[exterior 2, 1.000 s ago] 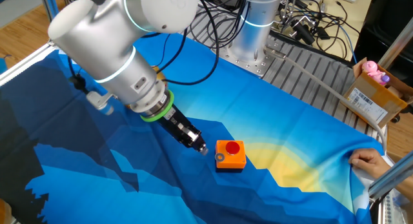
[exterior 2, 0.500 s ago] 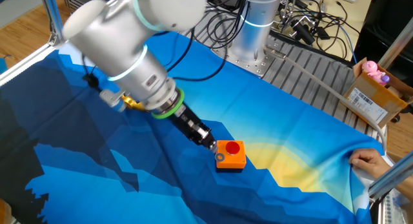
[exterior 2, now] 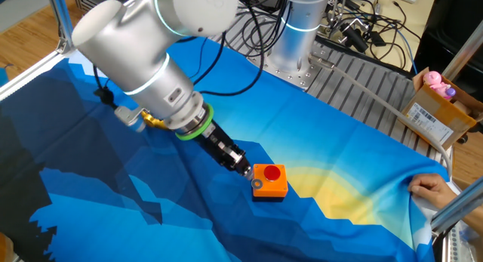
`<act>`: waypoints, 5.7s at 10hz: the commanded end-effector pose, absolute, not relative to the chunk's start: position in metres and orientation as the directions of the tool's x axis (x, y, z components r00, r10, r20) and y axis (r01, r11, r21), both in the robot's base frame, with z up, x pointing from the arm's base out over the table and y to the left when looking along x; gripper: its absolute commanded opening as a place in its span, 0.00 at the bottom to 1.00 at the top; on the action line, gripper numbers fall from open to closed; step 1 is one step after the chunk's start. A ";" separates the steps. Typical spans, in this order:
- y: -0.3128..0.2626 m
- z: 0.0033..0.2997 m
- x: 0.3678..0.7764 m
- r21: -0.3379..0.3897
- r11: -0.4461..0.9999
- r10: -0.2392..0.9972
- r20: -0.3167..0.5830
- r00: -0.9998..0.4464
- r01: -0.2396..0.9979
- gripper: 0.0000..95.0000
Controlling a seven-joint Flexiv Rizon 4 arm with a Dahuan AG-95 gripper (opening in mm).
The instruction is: Drop coins into a piggy bank
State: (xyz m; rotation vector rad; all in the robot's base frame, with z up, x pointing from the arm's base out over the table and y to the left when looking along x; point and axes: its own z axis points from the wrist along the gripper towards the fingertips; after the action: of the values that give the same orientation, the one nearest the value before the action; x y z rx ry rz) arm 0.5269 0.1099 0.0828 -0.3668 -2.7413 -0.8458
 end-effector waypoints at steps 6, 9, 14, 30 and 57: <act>0.109 0.082 0.529 0.557 0.770 0.138 0.330 -0.934 0.310 0.20; 0.109 0.082 0.529 0.592 0.753 0.105 0.321 -0.941 0.286 0.20; 0.109 0.082 0.529 0.576 0.768 0.101 0.324 -0.941 0.281 0.20; 0.128 0.067 0.538 0.583 0.760 0.108 0.323 -0.940 0.288 0.20; 0.116 0.088 0.562 0.542 0.781 0.074 0.414 -0.907 0.311 0.00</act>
State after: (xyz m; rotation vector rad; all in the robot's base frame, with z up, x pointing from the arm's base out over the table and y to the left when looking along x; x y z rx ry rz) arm 0.5586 0.1188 0.0845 -0.2901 -2.5990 -0.9037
